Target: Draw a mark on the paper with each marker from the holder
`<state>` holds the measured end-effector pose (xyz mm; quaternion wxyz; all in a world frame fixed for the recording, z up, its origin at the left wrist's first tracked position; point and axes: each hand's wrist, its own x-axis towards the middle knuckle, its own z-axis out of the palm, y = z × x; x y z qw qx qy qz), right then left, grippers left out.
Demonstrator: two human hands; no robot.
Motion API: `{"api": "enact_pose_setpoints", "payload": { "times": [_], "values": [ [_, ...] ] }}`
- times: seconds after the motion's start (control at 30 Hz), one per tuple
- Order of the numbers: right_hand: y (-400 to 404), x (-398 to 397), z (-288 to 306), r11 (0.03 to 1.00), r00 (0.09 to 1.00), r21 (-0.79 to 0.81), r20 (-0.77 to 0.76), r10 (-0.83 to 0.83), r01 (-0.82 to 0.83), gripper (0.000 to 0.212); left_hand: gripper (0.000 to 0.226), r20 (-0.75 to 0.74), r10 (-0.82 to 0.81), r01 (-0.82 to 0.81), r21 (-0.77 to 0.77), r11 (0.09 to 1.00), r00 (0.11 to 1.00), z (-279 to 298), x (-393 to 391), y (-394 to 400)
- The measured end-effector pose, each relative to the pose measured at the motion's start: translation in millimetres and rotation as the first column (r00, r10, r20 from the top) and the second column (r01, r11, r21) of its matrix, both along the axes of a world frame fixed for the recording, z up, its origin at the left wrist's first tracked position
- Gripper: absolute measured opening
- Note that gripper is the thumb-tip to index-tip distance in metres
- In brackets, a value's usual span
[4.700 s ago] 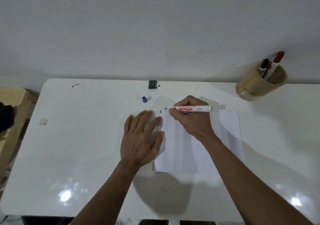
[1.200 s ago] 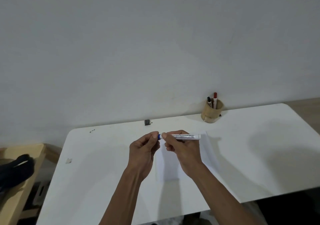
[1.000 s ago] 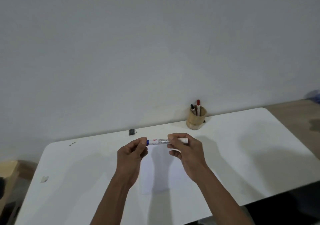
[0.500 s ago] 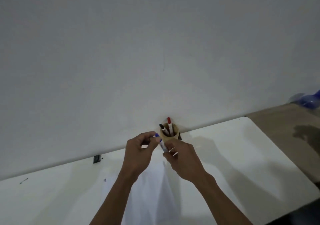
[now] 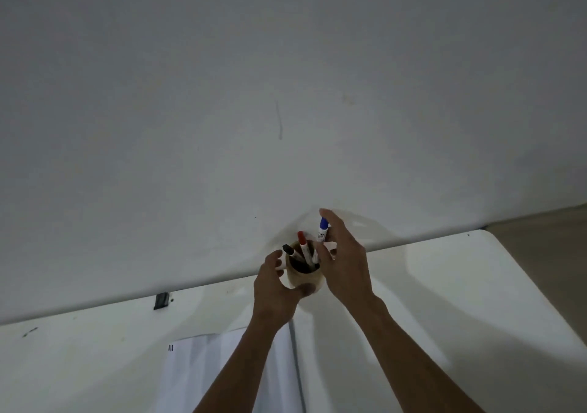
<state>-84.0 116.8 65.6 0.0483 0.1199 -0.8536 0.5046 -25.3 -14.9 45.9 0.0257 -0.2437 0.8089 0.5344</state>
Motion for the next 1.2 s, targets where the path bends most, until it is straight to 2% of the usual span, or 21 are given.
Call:
{"api": "enact_pose_setpoints", "payload": {
  "times": [0.13, 0.27, 0.4, 0.5, 0.67, 0.9, 1.2],
  "values": [
    [-2.2, -2.1, -19.4, 0.999, 0.994, 0.054, -0.109, 0.011, -0.005, 0.052, 0.081, -0.029, -0.023, 0.023, -0.001, 1.000, 0.999, -8.7, -8.2, 1.5],
    [-1.8, -1.4, -31.6, 0.998, 0.998, 0.066, -0.056, -0.008, 0.011, 0.054, 0.076, -0.053, -0.022, 0.021, -0.018, 1.000, 0.998, -13.5, -10.4, 0.7],
    [-0.2, 1.8, -37.2, 0.997, 0.989, -0.002, 0.126, -0.071, 0.072, 0.048, 0.071, -0.067, -0.020, 0.019, -0.023, 1.000, 0.998, -16.0, -11.8, -1.4],
    [-2.2, 1.0, -39.4, 0.995, 0.987, -0.028, 0.126, -0.096, 0.100, 0.040, 0.069, -0.084, -0.026, 0.024, -0.026, 0.999, 0.996, -17.8, -11.5, -2.9],
    [-1.6, -0.4, -39.7, 0.992, 0.990, -0.037, 0.086, -0.114, 0.117, 0.038, 0.069, -0.087, -0.030, 0.026, -0.055, 0.998, 0.996, -20.3, -11.5, -3.4],
    [4.0, -0.2, -37.8, 0.983, 0.987, -0.124, 0.111, -0.118, 0.132, 0.039, 0.068, -0.065, -0.026, 0.022, -0.063, 0.998, 0.998, -22.0, -12.3, -3.6],
    [7.7, 4.8, -28.8, 0.975, 0.986, -0.179, 0.125, -0.112, 0.133, 0.040, 0.079, -0.043, -0.032, 0.028, -0.098, 0.995, 0.999, -13.1, -4.0, -6.4]
  ]
}}
